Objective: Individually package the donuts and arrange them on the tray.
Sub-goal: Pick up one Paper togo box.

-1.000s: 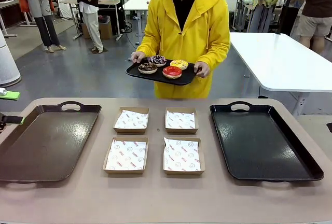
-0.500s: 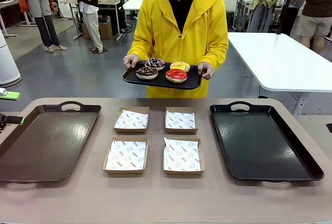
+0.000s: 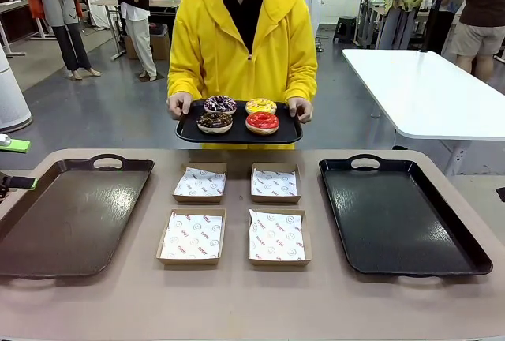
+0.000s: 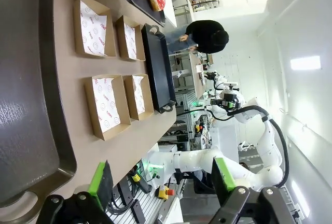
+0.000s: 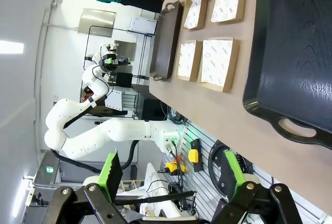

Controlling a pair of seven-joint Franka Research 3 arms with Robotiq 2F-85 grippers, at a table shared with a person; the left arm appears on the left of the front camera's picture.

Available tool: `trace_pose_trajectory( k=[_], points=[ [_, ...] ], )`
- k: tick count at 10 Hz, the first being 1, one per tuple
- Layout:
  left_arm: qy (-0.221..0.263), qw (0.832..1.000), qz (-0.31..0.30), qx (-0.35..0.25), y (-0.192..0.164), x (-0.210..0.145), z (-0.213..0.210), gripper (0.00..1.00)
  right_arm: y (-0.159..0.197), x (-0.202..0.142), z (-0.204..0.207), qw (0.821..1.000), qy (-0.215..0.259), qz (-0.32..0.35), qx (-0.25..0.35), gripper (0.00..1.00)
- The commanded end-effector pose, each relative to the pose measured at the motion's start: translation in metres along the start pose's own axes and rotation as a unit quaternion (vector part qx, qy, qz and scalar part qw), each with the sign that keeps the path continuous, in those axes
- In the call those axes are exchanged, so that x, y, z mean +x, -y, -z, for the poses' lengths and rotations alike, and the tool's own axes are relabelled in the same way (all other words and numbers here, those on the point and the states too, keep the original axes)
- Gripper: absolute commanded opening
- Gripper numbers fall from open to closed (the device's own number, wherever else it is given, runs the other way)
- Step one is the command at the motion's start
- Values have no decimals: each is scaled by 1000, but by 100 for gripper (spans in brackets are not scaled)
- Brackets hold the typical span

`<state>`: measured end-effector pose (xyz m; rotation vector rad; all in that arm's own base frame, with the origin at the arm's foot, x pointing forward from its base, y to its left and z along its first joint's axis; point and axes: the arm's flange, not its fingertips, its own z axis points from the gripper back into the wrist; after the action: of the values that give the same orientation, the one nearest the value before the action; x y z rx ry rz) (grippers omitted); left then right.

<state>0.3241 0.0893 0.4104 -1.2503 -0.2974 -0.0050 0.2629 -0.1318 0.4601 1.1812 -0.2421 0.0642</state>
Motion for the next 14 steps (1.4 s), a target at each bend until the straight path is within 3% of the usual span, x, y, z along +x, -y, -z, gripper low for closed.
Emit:
trace_pose_trajectory(
  k=[1,14],
  points=[
    [3,1000,2,-8,0,0,-1,100,2,0,3,1000,8,-8,3,100],
    [3,1000,2,-8,0,0,-1,100,2,0,3,1000,8,-8,3,100]
  ],
)
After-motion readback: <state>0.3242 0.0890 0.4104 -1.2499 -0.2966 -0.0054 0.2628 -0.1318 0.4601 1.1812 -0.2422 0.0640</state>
